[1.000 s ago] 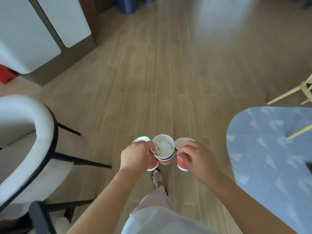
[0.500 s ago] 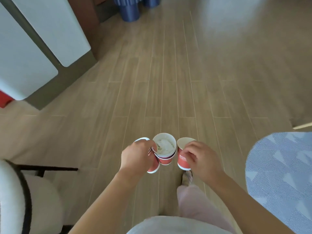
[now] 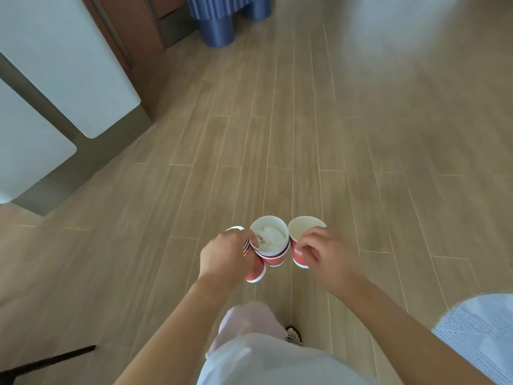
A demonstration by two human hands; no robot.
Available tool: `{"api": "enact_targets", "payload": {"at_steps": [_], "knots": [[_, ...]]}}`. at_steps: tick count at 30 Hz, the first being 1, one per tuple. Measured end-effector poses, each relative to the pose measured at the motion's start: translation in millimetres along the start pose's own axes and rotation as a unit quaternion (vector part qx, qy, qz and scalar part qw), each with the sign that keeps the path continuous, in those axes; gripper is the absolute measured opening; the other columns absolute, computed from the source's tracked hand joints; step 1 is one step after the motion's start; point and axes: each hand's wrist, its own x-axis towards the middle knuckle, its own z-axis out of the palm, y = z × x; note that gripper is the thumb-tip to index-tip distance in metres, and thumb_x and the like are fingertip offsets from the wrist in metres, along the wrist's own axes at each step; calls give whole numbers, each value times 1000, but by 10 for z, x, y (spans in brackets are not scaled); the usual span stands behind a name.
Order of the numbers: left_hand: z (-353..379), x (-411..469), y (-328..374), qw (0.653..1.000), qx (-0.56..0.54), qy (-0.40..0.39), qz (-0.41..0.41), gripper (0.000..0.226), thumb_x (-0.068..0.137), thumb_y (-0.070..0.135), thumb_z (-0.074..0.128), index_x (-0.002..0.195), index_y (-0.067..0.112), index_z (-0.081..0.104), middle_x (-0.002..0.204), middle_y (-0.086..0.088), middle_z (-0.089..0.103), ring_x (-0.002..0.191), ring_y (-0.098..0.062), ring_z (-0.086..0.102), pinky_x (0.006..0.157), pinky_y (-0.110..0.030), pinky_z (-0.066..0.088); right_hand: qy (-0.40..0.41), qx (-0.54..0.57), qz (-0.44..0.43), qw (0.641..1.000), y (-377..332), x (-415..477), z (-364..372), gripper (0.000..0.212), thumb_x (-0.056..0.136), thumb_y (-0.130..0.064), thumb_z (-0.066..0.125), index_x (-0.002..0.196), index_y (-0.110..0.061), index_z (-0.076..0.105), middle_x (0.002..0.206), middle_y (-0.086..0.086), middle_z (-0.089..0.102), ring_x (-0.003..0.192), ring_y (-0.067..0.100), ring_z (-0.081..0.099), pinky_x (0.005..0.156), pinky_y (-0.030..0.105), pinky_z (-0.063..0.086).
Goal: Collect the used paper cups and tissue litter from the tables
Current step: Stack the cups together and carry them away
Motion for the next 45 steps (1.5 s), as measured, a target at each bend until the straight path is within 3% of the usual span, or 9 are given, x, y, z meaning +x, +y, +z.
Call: {"api": "enact_targets", "payload": {"at_steps": [3, 7, 10, 20, 28, 32, 36, 41, 45], "knots": [[-53, 554, 5, 1000, -9, 4, -23, 26, 73, 20, 52, 88, 38, 62, 78, 14, 59, 68, -13, 53, 49, -19, 31, -7, 5, 13, 1000, 139, 593, -21, 18, 80, -6, 60, 74, -23, 66, 83, -18, 59, 80, 3, 48, 64, 16, 38], [-89, 1498, -70, 999, -14, 12, -48, 27, 73, 19, 52, 87, 40, 62, 70, 19, 50, 68, -12, 52, 51, -20, 32, -42, 8, 5, 999, 371, 1568, 22, 15, 83, -11, 58, 77, -23, 66, 87, -15, 61, 88, 11, 55, 68, 31, 46], [-167, 2334, -98, 998, -26, 19, -53, 28, 72, 18, 52, 86, 40, 62, 75, 19, 53, 69, -13, 53, 50, -19, 31, -41, -5, -8, 999, 528, 2419, 33, 14, 84, -13, 59, 77, -23, 66, 89, -13, 63, 89, 12, 55, 71, 33, 47], [-927, 5051, 62, 999, -27, 15, -39, 23, 74, 21, 55, 86, 39, 61, 88, 17, 60, 71, -11, 53, 51, -18, 31, -27, 2, -16, 1000, 818, 5226, -153, 14, 84, -11, 58, 77, -21, 66, 84, -13, 64, 85, 12, 54, 67, 26, 42], [-1040, 7063, 413, 1000, -13, -8, -12, 23, 77, 23, 54, 89, 39, 62, 95, 16, 61, 77, -11, 52, 62, -22, 37, -4, 5, 11, 1000, 1490, 7020, -330, 20, 80, -9, 59, 74, -28, 63, 80, -20, 60, 82, 4, 50, 67, 9, 32], [-1138, 8244, 758, 1000, -21, 2, -7, 23, 76, 22, 54, 88, 40, 62, 89, 16, 58, 77, -12, 53, 60, -22, 37, 2, 1, -1, 1000, 1914, 8141, -638, 16, 80, -8, 61, 74, -23, 65, 82, -14, 64, 83, 11, 55, 70, 24, 40], [-1366, 9345, 1250, 999, -43, 23, 11, 22, 75, 22, 56, 87, 39, 63, 81, 17, 54, 74, -13, 53, 55, -21, 32, 7, -22, -25, 999, 2252, 9129, -1135, 15, 80, -7, 59, 73, -19, 63, 80, -11, 64, 81, 15, 55, 65, 27, 42], [-1529, 10479, 1661, 999, -31, 34, 26, 21, 75, 23, 57, 89, 37, 64, 90, 14, 62, 74, -13, 52, 59, -22, 35, 20, -14, -21, 999, 2588, 10143, -1464, 16, 82, -7, 56, 76, -20, 64, 83, -13, 63, 85, 15, 55, 66, 39, 49], [-1585, 11325, 1795, 999, -28, 29, 26, 22, 74, 23, 56, 89, 38, 63, 94, 14, 63, 77, -13, 52, 61, -23, 36, 22, -20, -10, 999, 2877, 10942, -1558, 18, 83, -9, 56, 76, -23, 64, 85, -14, 63, 88, 14, 54, 65, 40, 50]]}}
